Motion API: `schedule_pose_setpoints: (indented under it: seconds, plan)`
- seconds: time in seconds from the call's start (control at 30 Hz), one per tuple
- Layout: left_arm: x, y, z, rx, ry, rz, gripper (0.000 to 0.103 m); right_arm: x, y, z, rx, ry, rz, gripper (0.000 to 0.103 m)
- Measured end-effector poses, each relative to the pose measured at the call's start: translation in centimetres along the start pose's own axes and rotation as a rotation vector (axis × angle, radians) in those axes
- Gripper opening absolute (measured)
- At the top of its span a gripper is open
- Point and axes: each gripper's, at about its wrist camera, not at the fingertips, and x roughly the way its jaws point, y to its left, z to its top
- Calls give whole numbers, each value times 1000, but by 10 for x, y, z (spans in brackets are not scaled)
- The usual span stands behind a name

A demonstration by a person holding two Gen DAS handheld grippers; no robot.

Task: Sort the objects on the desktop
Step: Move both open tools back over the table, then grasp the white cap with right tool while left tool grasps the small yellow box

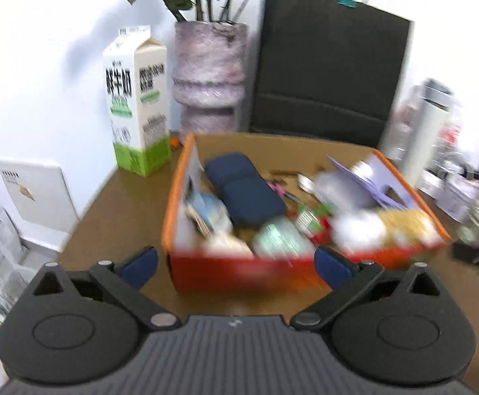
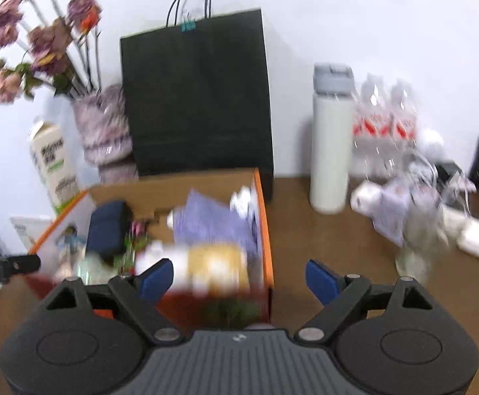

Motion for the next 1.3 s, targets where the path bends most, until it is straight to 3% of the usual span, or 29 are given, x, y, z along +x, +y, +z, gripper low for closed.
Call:
schedule_pose_setpoints:
  seconds: [0.1, 0.33, 0.47, 0.57, 0.73, 0.8, 0.87, 0.97, 1.0, 1.07, 1.17, 1.27, 1.3]
  plan:
    - [-22, -11, -39, -12, 12, -31, 103, -17, 10, -41, -24, 24, -2, 87]
    - [-78, -29, -133, 38, -41, 6, 103, -67, 33, -124, -60, 8, 30, 87]
    - [-97, -40, -159, 139, -83, 10, 103, -91, 34, -155, -47, 14, 59, 87]
    - [-97, -50, -167, 161, -52, -62, 103, -106, 32, -167, -83, 1, 54, 87]
    - [-76, -91, -153, 280, -87, -161, 103, -115, -1, -155, -3, -42, -90, 87]
    - [-56, -105, -140, 297, -87, -191, 103, -113, -18, -149, 57, -38, -110, 87]
    - [-33, -122, -123, 353, -76, -269, 103, -108, -31, -142, 75, -42, -84, 87]
    - [-1, -149, -106, 458, -86, -361, 102, -79, -47, -115, 53, -38, 11, 78]
    - [9, -157, -103, 488, -88, -374, 98, -64, -53, -102, 60, -22, 34, 77]
    - [30, -169, -96, 521, -100, -327, 89, -41, -60, -84, 82, 7, 60, 74]
    - [52, -176, -85, 520, -90, -357, 83, -11, -64, -60, 113, 51, 119, 73]
    - [67, -177, -75, 498, -62, -379, 60, 15, -54, -46, 92, 98, 150, 70]
    - [71, -176, -73, 486, -36, -393, 47, 24, -48, -42, 76, 110, 143, 66]
